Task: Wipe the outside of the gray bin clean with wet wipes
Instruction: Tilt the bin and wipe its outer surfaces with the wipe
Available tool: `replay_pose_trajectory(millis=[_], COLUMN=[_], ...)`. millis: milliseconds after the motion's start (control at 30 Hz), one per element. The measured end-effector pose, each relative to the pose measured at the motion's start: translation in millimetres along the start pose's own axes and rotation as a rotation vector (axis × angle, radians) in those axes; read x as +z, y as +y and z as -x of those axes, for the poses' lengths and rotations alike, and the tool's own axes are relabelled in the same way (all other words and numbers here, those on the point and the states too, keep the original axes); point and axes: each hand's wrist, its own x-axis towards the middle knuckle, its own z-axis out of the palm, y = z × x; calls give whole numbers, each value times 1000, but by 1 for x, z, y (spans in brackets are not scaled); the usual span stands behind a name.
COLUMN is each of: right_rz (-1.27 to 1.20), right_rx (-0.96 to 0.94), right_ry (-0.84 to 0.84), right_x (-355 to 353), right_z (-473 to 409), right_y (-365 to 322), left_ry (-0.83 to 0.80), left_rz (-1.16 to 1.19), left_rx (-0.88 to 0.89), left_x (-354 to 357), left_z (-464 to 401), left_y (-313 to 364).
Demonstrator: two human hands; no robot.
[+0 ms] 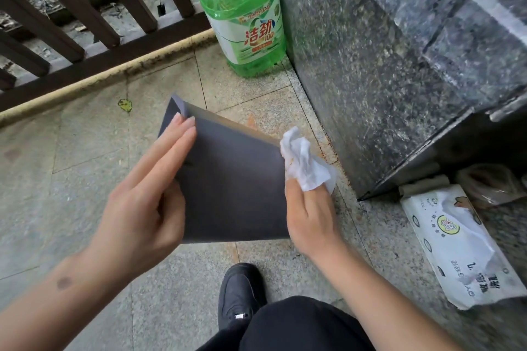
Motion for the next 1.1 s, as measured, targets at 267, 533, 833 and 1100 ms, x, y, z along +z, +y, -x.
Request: replay_pose_trajectory(millis=[267, 533, 833, 1100], right_rz=[6, 118, 18, 22], right_rx=[-1, 43, -54, -243], right_ry=[-181, -206, -468, -501], right_x=[-3, -8, 11, 32], right_z=[35, 35, 18, 10], right_y=[21, 20, -74, -108], left_ry=[-34, -77, -109, -56], left_rz=[138, 138, 85, 139], left_rx=[-167, -191, -110, -144], left_x=[3, 2, 10, 13], left_z=[18, 20, 20, 26], left_y=[3, 3, 14, 13])
